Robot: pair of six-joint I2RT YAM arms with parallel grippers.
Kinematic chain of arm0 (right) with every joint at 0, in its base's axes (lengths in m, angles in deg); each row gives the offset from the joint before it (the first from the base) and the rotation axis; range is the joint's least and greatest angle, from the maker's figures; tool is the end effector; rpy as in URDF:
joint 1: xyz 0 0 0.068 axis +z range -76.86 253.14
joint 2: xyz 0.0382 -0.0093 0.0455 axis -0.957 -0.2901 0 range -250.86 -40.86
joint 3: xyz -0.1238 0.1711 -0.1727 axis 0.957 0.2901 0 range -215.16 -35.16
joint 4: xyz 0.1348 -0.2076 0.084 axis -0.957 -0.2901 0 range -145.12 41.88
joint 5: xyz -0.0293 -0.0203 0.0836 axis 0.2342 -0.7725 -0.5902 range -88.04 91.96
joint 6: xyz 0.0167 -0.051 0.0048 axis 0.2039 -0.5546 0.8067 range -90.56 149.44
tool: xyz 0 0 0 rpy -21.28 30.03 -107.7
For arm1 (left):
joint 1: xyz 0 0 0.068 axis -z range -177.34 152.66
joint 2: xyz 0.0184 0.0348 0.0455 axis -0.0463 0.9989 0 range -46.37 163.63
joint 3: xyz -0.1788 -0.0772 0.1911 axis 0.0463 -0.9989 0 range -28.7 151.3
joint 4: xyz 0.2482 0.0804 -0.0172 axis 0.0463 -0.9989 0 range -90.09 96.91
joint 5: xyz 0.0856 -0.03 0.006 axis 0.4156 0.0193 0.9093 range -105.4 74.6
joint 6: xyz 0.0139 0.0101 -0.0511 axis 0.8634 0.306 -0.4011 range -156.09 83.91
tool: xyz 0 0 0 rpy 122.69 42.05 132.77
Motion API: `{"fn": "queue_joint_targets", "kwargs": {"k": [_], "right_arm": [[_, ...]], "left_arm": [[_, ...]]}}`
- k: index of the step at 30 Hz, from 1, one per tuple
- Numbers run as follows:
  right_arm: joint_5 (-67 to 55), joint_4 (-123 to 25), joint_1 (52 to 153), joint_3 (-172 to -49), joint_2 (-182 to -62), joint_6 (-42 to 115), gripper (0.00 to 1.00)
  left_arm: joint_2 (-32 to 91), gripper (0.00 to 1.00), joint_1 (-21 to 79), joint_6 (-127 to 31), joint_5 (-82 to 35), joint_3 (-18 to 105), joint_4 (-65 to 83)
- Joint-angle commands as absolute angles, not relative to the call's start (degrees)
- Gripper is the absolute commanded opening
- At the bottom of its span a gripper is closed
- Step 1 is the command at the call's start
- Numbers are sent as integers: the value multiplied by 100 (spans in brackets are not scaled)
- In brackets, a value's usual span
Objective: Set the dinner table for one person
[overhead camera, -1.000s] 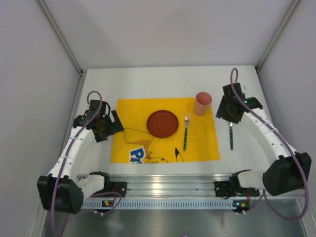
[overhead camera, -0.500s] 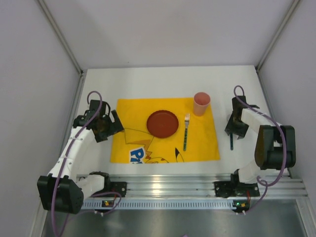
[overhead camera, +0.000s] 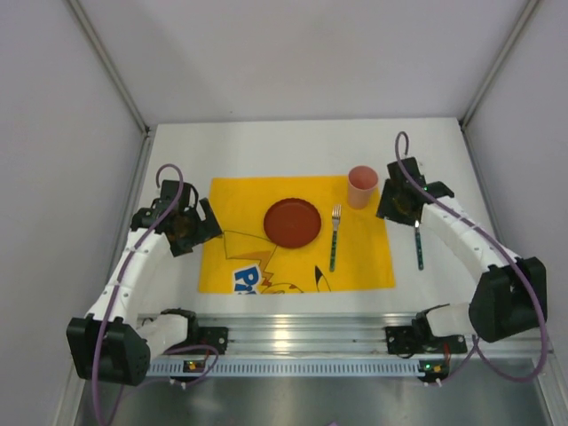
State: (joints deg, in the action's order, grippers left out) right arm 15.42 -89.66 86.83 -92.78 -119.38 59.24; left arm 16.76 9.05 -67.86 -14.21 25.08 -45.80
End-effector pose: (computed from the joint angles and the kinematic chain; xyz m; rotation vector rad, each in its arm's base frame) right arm 0.2623 0.0552 0.2447 0.4405 2.5737 -0.0487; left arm 0.2023 -0.0220 0.2716 -0.5927 2.6010 -0.1906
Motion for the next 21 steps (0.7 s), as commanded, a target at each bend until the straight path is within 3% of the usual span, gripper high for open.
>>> {"fn": "queue_joint_targets", "kwargs": {"k": [1, 10, 21], "right_arm": [[1508, -9408, 9535, -9817, -11644, 6563, 51], [1119, -9093, 10925, -9826, -12927, 7162, 44], [1102, -9005, 11189, -10468, -14184, 7259, 41]], "left_arm": [[1629, 94, 881, -6790, -1338, 2492, -4539], [1638, 94, 881, -6764, -1373, 2483, -4539], [1419, 94, 881, -6755, -1373, 2492, -4609]]}}
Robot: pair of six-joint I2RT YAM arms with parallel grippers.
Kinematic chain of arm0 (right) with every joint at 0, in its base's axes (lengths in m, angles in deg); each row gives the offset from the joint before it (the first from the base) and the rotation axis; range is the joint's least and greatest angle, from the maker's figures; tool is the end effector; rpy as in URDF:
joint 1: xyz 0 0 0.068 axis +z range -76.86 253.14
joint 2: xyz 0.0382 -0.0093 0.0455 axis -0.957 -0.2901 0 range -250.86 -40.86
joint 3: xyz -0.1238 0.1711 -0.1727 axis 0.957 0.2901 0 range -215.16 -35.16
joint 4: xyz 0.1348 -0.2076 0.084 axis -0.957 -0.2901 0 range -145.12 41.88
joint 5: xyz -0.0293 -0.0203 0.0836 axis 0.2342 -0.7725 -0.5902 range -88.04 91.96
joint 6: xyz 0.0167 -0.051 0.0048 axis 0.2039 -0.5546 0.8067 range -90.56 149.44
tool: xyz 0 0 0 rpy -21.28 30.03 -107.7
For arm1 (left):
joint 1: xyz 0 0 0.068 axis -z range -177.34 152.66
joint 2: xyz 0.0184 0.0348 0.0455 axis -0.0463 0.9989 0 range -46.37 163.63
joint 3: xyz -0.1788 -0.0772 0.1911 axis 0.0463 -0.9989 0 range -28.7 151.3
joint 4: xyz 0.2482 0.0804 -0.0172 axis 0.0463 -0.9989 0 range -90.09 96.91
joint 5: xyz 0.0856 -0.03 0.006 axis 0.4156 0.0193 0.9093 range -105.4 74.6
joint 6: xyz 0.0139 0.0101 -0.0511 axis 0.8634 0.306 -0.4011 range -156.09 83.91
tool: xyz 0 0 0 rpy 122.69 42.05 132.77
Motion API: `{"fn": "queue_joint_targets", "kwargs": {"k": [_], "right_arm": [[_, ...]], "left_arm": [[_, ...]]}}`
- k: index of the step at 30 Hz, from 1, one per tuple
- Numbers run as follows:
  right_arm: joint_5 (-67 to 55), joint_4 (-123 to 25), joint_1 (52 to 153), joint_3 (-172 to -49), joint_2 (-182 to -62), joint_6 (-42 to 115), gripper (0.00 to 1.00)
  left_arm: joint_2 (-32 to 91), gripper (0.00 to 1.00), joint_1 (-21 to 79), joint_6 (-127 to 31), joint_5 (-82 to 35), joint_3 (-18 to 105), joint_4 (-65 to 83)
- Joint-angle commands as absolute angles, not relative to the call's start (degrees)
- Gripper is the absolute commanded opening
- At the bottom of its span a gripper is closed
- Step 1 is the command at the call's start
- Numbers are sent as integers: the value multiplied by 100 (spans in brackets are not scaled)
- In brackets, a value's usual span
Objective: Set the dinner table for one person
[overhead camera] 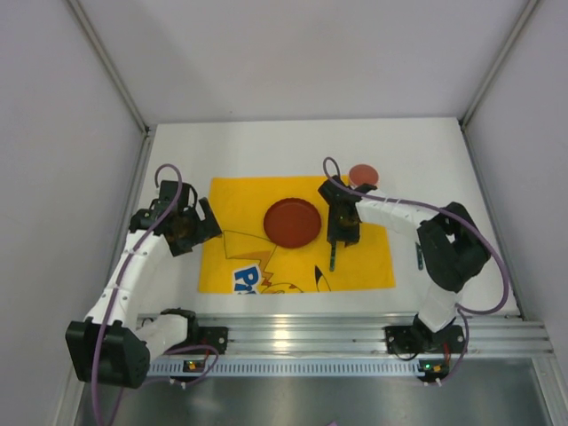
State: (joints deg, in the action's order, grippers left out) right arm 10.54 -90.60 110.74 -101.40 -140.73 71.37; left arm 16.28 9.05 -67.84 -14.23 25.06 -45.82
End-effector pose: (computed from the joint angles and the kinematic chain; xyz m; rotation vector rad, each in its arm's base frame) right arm 0.2637 0.1962 0.1820 0.1341 2.8565 0.0581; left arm 0.2009 -0.0218 0.2730 -0.5906 2.5939 -0.1939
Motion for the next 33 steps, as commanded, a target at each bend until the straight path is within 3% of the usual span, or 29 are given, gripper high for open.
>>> {"fn": "queue_joint_targets", "kwargs": {"k": [1, 14, 20, 24, 33], "right_arm": [[1058, -8970, 11198, -10477, -14219, 7268, 41], [1154, -8978, 11462, -10679, -14773, 7294, 34], [1444, -9250, 11471, -10758, -14695, 7215, 20], [1672, -9514, 11471, -10942, -14554, 7101, 6], [2164, -10533, 11751, -11810, -13983, 6882, 0]], "left_arm": [[1401, 94, 890, -6747, -1391, 2492, -4609], [1471, 94, 890, -6676, -1488, 2483, -4547], [1471, 94, 890, -6676, -1479, 2474, -4538], [1480, 94, 890, -6676, -1479, 2474, -4521], [1392, 94, 881, -6764, -1365, 2614, -4670]]}}
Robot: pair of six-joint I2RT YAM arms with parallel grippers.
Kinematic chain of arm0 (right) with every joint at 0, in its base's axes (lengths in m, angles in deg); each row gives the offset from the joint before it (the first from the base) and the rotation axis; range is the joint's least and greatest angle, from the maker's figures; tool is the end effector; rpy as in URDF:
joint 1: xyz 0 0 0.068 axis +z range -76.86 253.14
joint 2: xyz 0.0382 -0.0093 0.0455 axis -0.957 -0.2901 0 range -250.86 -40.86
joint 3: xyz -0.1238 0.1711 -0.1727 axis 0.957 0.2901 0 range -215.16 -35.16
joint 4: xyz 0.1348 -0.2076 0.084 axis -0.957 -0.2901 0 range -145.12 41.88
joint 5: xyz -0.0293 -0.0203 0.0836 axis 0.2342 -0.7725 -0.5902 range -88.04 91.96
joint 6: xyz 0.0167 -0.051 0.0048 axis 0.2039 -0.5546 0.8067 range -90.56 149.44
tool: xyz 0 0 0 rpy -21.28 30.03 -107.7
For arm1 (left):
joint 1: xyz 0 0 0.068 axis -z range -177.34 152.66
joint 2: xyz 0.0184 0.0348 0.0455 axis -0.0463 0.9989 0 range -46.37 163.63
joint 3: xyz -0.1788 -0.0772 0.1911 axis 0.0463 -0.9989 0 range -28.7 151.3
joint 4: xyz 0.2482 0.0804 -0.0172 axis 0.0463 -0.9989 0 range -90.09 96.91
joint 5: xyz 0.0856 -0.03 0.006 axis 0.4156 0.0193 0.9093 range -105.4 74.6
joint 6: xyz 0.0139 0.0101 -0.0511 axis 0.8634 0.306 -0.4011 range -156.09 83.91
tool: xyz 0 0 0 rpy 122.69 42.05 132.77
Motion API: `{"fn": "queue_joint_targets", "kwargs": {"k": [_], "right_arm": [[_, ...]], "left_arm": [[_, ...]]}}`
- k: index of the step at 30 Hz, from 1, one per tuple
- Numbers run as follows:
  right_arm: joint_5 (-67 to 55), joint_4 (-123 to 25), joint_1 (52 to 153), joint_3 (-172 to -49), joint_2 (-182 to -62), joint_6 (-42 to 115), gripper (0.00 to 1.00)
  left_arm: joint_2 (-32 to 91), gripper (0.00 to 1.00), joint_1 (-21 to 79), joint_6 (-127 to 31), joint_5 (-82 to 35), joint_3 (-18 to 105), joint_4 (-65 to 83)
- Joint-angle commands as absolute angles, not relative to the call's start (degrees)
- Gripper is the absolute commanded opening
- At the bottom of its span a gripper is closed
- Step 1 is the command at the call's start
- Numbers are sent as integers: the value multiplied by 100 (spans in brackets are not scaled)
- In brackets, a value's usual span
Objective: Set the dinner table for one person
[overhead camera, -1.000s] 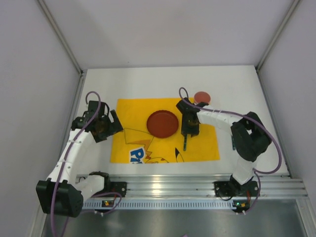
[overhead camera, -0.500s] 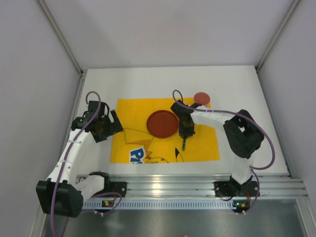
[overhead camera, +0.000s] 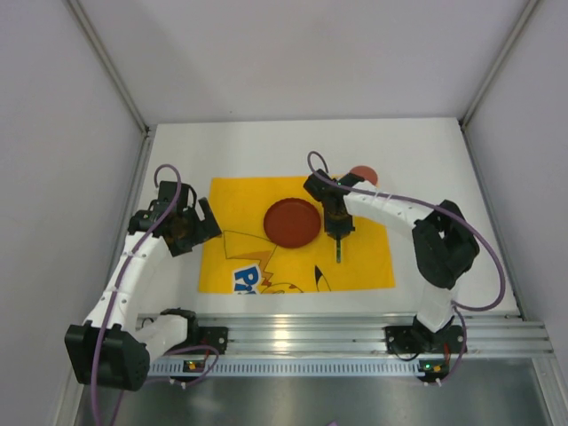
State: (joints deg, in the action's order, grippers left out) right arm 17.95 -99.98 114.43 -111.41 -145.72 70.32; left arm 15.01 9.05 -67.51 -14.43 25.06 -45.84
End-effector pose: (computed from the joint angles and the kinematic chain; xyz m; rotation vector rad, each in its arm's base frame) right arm 0.2691 0.2231 0.1974 0.0230 2.8304 -0.1444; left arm 0.1973 -0.0216 0.2770 -0.5777 2.5755 -0.2049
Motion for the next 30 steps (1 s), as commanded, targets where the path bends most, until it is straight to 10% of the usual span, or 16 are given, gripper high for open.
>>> {"fn": "queue_joint_targets", "kwargs": {"k": [1, 15, 30], "right_arm": [[2217, -10752, 11848, -12004, -13974, 6855, 0], [-645, -9945, 12930, -16601, -17294, 6863, 0], [179, -9576, 12965, -16005, -18034, 8181, 0]], "left_arm": [[1331, 94, 881, -6773, -1338, 2736, -4775], [707, 94, 872, -6764, -354, 3327, -5391], [-128, 94, 872, -6984, -266, 3098, -5883]]}}
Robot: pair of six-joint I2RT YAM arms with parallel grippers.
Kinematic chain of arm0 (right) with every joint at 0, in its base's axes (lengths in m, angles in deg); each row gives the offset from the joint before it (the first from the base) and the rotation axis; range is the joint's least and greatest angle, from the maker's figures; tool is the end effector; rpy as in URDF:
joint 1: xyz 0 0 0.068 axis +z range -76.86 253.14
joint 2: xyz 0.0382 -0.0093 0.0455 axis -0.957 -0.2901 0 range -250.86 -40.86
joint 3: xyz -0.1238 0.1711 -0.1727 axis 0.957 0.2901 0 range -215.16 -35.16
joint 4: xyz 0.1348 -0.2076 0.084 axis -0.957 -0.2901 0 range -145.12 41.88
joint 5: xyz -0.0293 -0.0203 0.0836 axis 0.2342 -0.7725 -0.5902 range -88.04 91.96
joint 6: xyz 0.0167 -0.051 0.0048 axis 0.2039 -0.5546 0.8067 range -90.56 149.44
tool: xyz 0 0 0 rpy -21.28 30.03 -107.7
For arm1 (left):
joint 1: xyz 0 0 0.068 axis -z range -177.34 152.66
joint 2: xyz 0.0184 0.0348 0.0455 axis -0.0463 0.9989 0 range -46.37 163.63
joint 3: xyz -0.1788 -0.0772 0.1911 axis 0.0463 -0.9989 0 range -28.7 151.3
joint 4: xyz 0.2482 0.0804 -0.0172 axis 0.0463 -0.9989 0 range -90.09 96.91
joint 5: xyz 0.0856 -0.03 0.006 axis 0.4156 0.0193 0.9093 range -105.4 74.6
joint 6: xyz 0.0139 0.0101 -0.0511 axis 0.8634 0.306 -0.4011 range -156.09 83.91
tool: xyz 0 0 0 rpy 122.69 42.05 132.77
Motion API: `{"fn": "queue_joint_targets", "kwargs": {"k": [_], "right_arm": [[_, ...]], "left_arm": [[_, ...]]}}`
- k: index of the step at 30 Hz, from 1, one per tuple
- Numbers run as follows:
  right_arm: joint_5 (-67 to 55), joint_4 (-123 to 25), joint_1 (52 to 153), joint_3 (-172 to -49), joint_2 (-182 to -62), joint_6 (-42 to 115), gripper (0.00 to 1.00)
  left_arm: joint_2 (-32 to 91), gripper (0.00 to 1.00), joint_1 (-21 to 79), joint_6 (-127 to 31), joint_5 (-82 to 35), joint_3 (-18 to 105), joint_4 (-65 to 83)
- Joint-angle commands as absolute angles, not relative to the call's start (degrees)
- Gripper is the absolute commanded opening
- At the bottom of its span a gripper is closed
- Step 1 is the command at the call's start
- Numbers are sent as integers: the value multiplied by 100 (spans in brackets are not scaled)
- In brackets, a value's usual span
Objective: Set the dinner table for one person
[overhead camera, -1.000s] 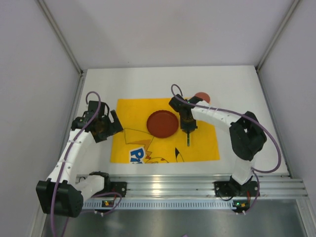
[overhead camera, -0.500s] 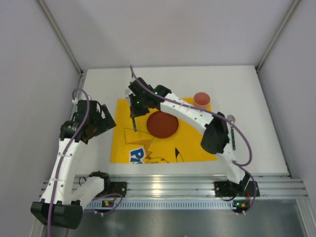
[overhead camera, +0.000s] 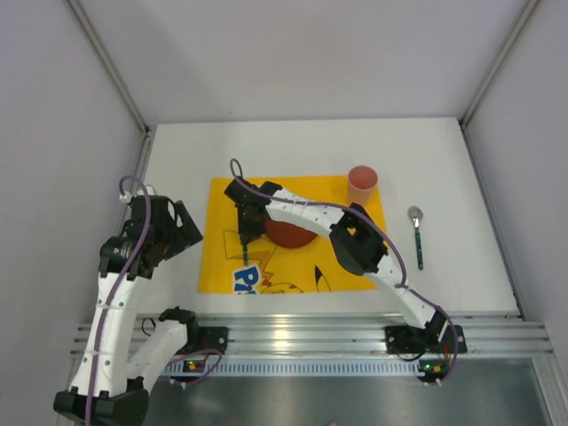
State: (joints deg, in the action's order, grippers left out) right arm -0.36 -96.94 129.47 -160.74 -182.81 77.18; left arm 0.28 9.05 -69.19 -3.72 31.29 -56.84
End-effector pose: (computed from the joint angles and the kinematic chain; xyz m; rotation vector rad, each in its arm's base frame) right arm 0.2904 0.4383 0.1654 -0.2268 2.8500 0.5316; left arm 0.1326 -0.0077 0.3365 -0.6470 2.3390 -0.0613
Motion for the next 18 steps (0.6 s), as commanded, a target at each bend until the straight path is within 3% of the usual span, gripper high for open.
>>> {"fn": "queue_joint_targets", "kwargs": {"k": [1, 10, 13, 14, 17, 18], "right_arm": [[170, -9585, 12974, -15962, -18069, 8260, 0], [-445, -9462, 12991, -16321, -18360, 8201, 1], [-472, -9427, 12991, -16269, -18220, 8042, 14], [-472, -9435, 12991, -16234, -18167, 8007, 26], [-533, -9435, 12983, -16084, -17912, 7989, 46], [-585, -9444, 12983, -16110, -17859, 7963, 48]], "left_arm": [[-146, 94, 881, -6975, -266, 3107, -5883], [-173, 94, 872, -6993, -275, 3063, -5892], [-164, 94, 872, -7001, -301, 3019, -5874], [-155, 93, 872, -7001, -310, 2993, -5857], [-137, 93, 872, -7010, -345, 2940, -5804], [-129, 93, 872, -7010, -354, 2922, -5761]]}}
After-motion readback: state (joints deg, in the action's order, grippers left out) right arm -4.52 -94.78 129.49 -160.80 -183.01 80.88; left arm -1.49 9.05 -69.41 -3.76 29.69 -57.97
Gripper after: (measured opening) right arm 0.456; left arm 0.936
